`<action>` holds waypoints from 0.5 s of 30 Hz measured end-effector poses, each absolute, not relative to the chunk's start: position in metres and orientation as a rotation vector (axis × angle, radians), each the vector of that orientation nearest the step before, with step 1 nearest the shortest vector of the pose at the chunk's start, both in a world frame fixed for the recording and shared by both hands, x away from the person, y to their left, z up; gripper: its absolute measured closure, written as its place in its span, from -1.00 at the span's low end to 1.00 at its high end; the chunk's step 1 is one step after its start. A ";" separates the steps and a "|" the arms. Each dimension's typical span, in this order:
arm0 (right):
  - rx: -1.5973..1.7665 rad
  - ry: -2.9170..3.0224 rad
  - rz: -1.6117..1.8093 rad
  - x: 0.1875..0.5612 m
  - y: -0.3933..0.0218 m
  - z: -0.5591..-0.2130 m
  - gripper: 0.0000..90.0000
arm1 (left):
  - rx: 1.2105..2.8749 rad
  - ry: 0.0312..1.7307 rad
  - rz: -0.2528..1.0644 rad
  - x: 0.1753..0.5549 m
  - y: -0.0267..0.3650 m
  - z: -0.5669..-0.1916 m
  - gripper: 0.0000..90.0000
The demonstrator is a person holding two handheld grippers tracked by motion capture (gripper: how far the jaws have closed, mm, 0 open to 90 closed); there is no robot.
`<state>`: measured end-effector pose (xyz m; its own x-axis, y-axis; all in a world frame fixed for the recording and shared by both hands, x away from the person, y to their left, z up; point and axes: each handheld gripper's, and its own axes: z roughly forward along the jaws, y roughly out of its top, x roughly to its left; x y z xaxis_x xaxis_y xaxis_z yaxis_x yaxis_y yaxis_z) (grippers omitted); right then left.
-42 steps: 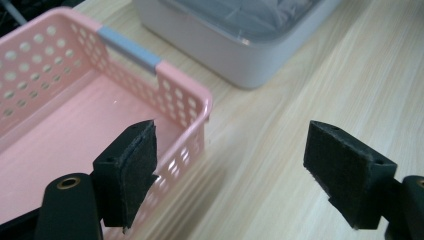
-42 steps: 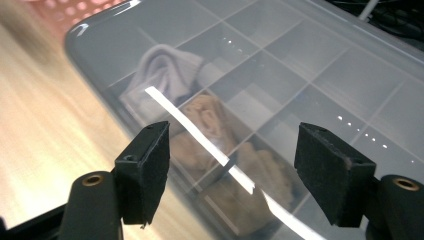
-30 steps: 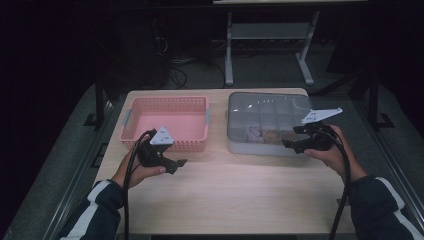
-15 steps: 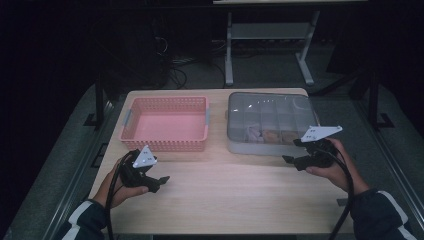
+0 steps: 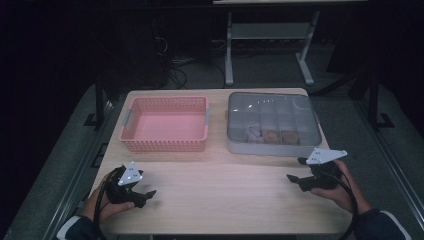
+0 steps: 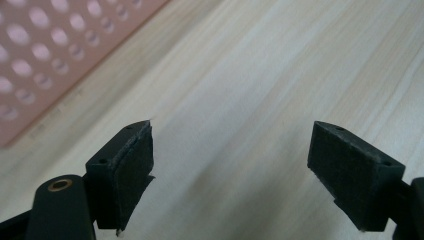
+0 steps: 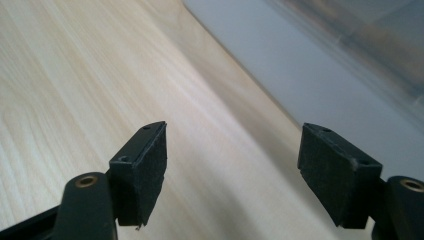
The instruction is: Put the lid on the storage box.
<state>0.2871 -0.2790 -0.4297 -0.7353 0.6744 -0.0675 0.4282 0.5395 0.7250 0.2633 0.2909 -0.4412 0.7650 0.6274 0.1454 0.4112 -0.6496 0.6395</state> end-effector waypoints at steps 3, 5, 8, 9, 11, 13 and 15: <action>0.944 2.439 1.022 0.280 -0.285 -0.445 -0.40 | 2.336 0.800 0.440 0.262 0.297 -0.449 -0.62; 0.968 2.458 0.995 0.276 -0.288 -0.455 -0.40 | 2.314 0.829 0.410 0.264 0.301 -0.455 -0.62; 1.012 2.461 0.977 0.272 -0.292 -0.466 -0.41 | 2.319 0.846 0.392 0.264 0.306 -0.464 -0.64; 1.016 2.452 0.971 0.271 -0.293 -0.469 -0.42 | 2.300 0.856 0.372 0.265 0.308 -0.465 -0.66; 1.046 2.442 1.008 0.269 -0.296 -0.474 -0.43 | 2.275 0.855 0.358 0.265 0.311 -0.468 -0.67; 1.062 2.435 1.057 0.268 -0.299 -0.479 -0.45 | 2.219 0.868 0.363 0.266 0.315 -0.473 -0.74; 1.074 2.406 1.079 0.268 -0.301 -0.481 -0.47 | 2.194 0.880 0.381 0.266 0.317 -0.475 -0.74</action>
